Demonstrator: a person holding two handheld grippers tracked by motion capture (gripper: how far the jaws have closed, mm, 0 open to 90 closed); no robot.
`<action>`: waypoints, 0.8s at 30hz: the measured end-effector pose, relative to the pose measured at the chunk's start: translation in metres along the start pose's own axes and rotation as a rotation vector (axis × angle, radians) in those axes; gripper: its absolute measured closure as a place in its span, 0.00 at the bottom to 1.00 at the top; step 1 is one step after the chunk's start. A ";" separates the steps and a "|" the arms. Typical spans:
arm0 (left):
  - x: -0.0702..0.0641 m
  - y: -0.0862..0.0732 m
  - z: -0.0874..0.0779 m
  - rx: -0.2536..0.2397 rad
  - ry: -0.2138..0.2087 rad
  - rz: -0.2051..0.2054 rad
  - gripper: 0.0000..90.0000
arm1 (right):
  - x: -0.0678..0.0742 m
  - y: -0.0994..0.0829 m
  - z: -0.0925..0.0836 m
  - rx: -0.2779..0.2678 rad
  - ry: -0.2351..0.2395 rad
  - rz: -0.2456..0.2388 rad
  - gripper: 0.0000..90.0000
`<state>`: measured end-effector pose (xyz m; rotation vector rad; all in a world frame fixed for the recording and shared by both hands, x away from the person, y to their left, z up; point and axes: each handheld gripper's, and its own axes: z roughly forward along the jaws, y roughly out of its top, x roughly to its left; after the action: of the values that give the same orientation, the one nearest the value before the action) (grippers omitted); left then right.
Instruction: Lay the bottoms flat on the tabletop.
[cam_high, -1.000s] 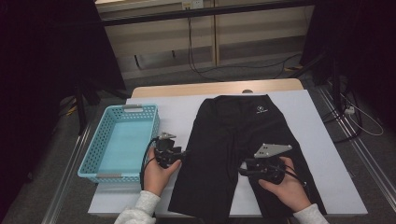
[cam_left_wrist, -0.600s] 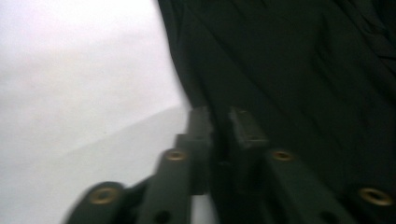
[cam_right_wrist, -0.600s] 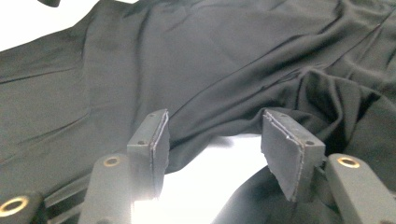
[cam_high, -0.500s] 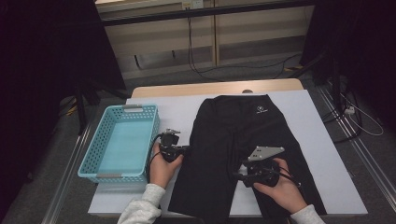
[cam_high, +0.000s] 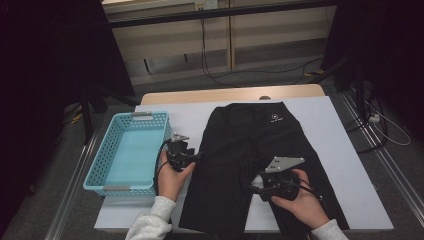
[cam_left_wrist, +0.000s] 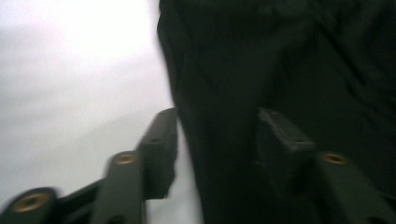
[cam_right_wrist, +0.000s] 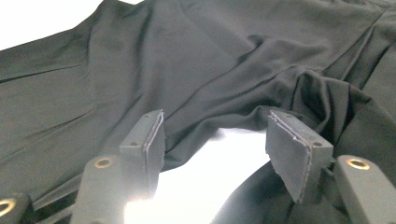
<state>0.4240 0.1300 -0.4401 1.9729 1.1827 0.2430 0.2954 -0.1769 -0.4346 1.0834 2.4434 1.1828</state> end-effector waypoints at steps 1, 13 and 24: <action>0.002 0.003 0.005 -0.005 0.002 0.006 0.47 | 0.000 0.000 0.000 0.001 0.002 0.000 0.42; 0.014 0.048 0.056 -0.038 -0.002 -0.051 0.48 | 0.000 0.001 0.001 -0.006 0.025 -0.001 0.40; 0.028 0.053 0.079 -0.013 0.048 -0.028 0.59 | -0.005 -0.003 0.000 -0.005 0.033 0.009 0.40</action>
<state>0.5152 0.0972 -0.4606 1.9470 1.2358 0.2846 0.2975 -0.1821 -0.4376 1.0830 2.4620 1.2184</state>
